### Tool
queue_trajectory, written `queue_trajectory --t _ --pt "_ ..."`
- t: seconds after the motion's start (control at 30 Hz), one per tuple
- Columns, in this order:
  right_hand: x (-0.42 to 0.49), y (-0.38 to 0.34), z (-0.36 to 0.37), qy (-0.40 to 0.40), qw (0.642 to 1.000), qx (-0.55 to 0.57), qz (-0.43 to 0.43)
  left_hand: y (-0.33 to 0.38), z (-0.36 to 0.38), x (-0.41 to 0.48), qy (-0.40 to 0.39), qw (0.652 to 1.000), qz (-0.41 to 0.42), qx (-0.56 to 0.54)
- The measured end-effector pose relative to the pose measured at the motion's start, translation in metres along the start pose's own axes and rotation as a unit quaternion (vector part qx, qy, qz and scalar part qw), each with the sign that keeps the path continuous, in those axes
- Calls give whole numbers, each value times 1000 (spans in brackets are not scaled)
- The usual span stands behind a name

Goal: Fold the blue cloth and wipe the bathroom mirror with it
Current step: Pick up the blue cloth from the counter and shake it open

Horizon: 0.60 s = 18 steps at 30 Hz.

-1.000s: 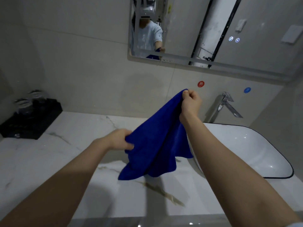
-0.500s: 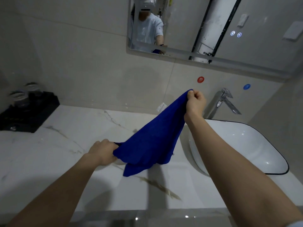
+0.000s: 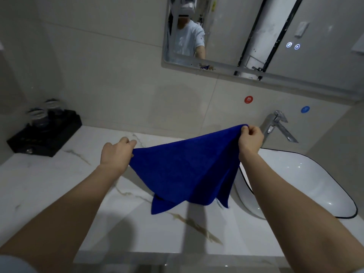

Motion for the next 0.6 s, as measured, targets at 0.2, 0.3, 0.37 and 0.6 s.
queue_trajectory --t 0.2,0.3,0.37,0.6 --pt "5 0 -3 -8 998 -55 -1 1 -18 11 -41 995 1 93" --pt "6 -3 -4 -7 999 -39 20 5 -35 15 -29 992 10 126" --pt "6 -9 -4 -27 999 -39 22 5 -47 20 -18 992 9 122" --pt "13 -40 -3 -103 994 -22 -41 -4 -101 51 99 992 15 79"
Point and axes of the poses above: each hand's wrist, its own x-axis towards the middle knuckle, its own z-axis out of the palm, y = z × x, the point moved 4 cm from there along x, towards the middle knuckle, and after that the axes turned 1 degree about y, right-handed, at the moved point
